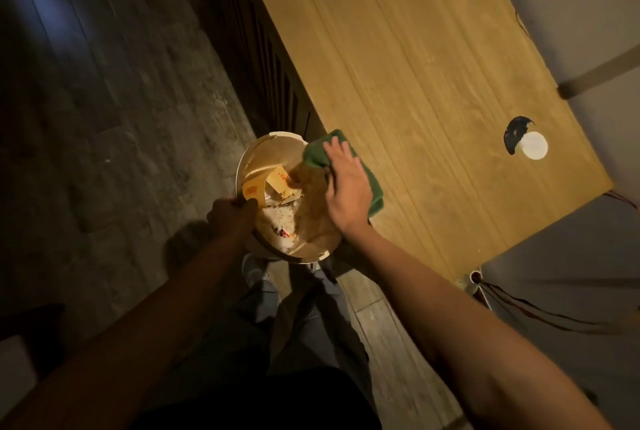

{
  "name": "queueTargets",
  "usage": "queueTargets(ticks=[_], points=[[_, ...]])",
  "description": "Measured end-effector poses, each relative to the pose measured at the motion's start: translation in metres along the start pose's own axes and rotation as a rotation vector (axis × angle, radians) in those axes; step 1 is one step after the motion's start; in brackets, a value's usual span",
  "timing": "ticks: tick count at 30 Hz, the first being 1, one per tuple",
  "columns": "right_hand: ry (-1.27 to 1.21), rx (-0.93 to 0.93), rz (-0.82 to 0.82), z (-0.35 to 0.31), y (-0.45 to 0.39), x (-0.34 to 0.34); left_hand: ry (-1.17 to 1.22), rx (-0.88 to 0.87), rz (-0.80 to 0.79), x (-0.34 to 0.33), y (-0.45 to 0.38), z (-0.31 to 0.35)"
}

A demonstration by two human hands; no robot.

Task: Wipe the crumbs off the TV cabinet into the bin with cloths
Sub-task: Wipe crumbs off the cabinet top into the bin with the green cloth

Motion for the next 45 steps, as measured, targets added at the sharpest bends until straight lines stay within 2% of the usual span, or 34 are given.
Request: queueTargets(ticks=[3,5,9,20,28,35,41,45], points=[[-0.176,-0.072,-0.245,-0.015,0.048,-0.068,-0.018,0.006,0.008,0.008,0.002,-0.006],[-0.219,-0.159,-0.319,-0.013,0.078,-0.1,-0.015,0.009,-0.002,0.012,0.002,-0.014],[-0.259,-0.184,-0.273,-0.013,0.093,-0.105,-0.083,-0.033,-0.031,0.016,0.001,-0.023],[-0.277,-0.246,-0.095,0.0,0.101,-0.045,-0.16,-0.094,-0.03,0.013,0.016,-0.025],[-0.451,-0.299,0.055,0.017,0.088,0.043,-0.107,-0.087,-0.024,0.011,0.04,-0.018],[-0.536,-0.414,0.164,0.085,0.044,0.136,-0.075,0.016,0.002,-0.006,0.063,-0.033],[-0.29,-0.342,0.331,0.169,0.013,0.25,0.009,0.0,0.114,-0.013,0.069,-0.037],[-0.184,-0.416,0.41,0.238,-0.005,0.312,0.119,0.139,0.132,-0.024,0.077,-0.056]])
Point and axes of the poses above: each hand's wrist, its own y-axis away from the middle knuckle, its own x-axis out of the back of the hand, z = x × y, the point moved 10 cm from there along -y, towards the middle knuckle, and after that the axes turned 5 degrees about -y, right-handed, at the moved point
